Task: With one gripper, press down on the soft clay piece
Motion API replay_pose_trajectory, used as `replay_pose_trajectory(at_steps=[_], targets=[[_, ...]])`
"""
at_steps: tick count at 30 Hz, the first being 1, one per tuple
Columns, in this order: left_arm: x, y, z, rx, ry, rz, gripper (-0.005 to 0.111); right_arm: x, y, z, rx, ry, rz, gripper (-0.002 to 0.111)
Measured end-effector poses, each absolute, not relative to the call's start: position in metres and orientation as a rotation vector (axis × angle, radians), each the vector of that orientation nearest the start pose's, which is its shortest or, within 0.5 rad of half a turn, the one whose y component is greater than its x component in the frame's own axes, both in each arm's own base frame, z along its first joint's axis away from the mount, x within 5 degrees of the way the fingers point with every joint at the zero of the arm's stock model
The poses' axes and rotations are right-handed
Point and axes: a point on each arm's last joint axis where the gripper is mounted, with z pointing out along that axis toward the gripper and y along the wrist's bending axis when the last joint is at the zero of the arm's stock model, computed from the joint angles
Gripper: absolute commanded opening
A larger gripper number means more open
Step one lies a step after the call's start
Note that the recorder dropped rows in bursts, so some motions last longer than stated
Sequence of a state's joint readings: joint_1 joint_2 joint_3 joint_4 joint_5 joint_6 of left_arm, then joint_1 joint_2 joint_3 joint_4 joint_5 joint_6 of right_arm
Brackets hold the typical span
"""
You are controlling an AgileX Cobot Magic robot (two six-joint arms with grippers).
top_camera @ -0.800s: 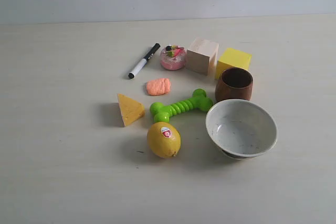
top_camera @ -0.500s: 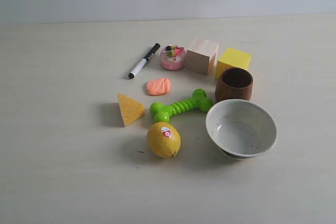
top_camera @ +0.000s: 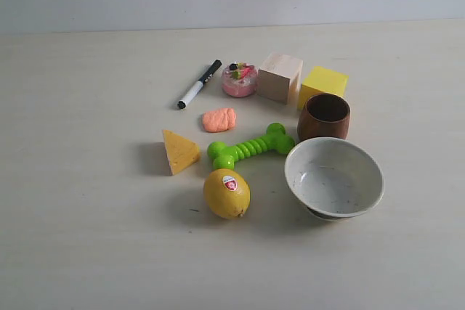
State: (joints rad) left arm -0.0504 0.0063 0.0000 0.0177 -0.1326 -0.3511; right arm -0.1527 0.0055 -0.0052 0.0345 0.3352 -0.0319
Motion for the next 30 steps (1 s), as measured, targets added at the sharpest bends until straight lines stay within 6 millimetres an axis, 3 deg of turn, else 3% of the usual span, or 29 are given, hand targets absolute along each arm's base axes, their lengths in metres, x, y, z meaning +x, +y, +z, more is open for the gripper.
replay_pose_trajectory(at_steps=[3, 5, 8, 11, 15, 22, 27, 30], targets=[[0.053, -0.003, 0.231, -0.244, 1.278, -0.416, 0.0, 0.053, -0.007, 0.184, 0.131, 1.815, -0.097, 0.0], [0.049, -0.003, 0.247, -0.216, 1.163, -0.432, 0.0, 0.053, -0.007, 0.184, 0.131, 1.815, -0.097, 0.0], [0.042, -0.007, 0.273, -0.089, 1.147, -0.333, 0.0, 0.053, -0.007, 0.184, 0.131, 1.815, -0.097, 0.0], [0.049, -0.008, 0.303, -0.037, 1.2, -0.267, 0.0, 0.053, -0.007, 0.184, 0.131, 1.815, -0.097, 0.0], [0.074, -0.014, 0.343, 0.059, 1.272, -0.221, 0.0, 0.053, -0.007, 0.184, 0.131, 1.815, -0.097, 0.0], [0.135, -0.052, 0.38, 0.363, 1.425, -0.335, 0.0, 0.053, -0.007, 0.184, 0.131, 1.815, -0.097, 0.0], [0.189, -0.093, 0.382, 0.583, 1.587, -0.563, 0.0, 0.053, -0.007, 0.184, 0.131, 1.815, -0.097, 0.0], [0.217, -0.107, 0.376, 0.645, 1.656, -0.646, 0.0, 0.053, -0.007, 0.184, 0.131, 1.815, -0.097, 0.0]])
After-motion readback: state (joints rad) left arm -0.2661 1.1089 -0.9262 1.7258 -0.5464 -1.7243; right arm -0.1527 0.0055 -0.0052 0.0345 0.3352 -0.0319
